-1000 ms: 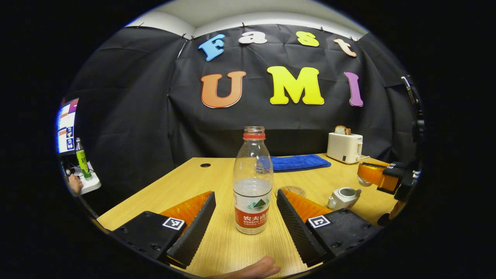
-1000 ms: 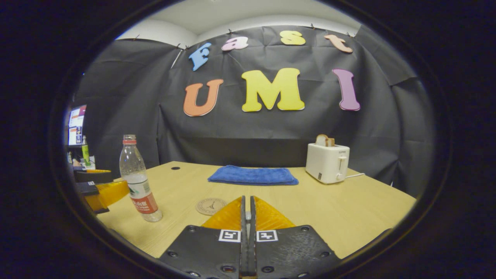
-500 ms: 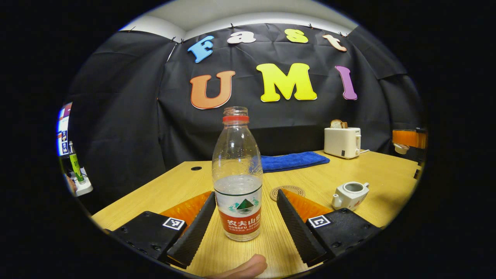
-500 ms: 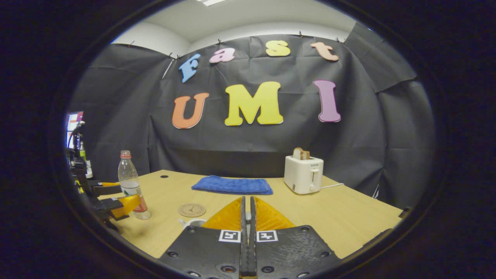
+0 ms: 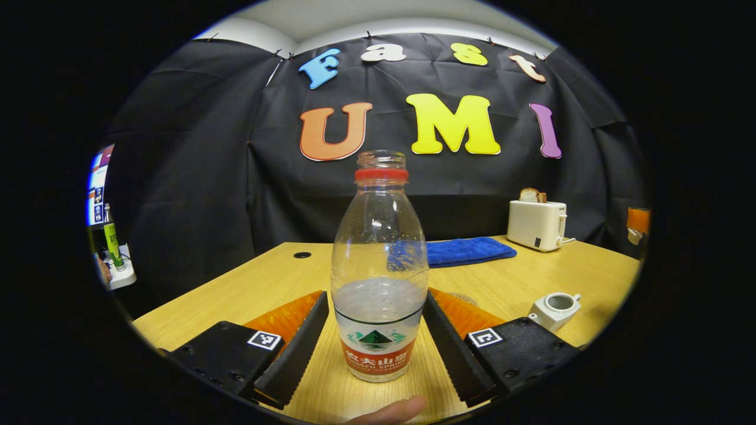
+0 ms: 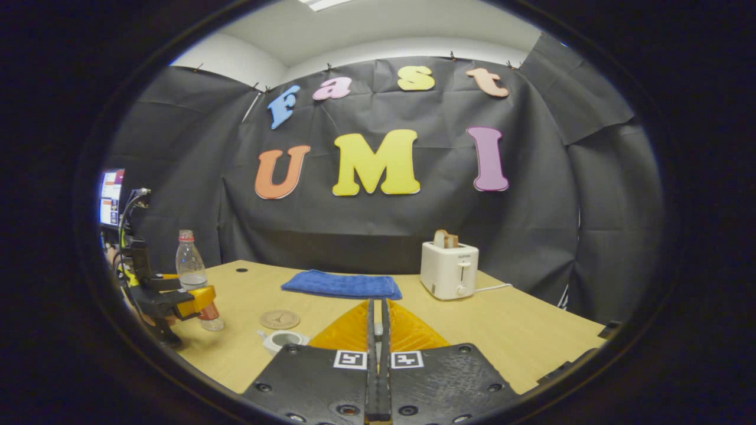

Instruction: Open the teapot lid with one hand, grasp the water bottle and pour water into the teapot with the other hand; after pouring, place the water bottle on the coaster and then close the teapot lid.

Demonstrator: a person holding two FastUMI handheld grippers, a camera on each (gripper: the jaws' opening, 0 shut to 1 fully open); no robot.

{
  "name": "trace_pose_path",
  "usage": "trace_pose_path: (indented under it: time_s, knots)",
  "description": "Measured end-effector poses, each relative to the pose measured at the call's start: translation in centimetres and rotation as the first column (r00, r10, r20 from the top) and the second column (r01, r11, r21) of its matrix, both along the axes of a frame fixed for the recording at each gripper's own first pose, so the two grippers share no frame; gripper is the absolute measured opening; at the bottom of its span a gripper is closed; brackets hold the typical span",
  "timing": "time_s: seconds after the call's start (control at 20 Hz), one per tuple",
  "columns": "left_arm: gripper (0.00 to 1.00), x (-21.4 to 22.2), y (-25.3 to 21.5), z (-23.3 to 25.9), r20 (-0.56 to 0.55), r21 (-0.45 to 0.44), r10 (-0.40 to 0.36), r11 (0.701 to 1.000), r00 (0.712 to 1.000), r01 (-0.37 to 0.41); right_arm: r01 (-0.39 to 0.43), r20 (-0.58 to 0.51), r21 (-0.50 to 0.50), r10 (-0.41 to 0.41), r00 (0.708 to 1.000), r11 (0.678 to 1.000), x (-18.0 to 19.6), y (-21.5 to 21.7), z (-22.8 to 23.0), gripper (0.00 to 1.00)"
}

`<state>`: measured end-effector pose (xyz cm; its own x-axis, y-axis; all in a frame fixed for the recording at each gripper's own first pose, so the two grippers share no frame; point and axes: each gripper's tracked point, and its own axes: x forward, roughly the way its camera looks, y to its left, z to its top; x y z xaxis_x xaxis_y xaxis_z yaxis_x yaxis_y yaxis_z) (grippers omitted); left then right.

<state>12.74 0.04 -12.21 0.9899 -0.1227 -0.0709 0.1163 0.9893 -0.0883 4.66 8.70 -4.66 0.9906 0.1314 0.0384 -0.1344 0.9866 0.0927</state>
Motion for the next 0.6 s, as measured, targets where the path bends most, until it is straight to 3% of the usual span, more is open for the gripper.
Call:
trace_pose_path:
  time_s: [0.1, 0.2, 0.35, 0.6]
  knots:
    - [0.93, -0.2, -0.3, 0.7, 0.025, -0.015, -0.02, 1.0, 0.999, 0.02, 0.003, -0.004, 0.003, -0.003, 1.0, 1.0, -0.1, -0.3, 0.0, 0.0]
    - [0.81, -0.5, -0.5, 1.1, 0.044, -0.01, -0.035, 0.999, 0.998, 0.035, 0.008, -0.007, 0.006, -0.008, 1.0, 1.0, -0.2, -0.7, -0.1, 0.0]
    - [0.79, -1.2, -0.4, 1.4, 0.032, 0.007, -0.024, 1.0, 0.999, 0.023, 0.01, -0.009, 0.006, -0.01, 1.0, 1.0, -0.4, -1.0, 0.0, 0.0]
    - [0.79, -2.3, -0.1, 2.2, 0.01, 0.13, 0.028, 0.991, 1.0, -0.029, 0.021, -0.012, 0.002, -0.021, 1.0, 1.0, -0.7, -2.4, -0.3, 0.0]
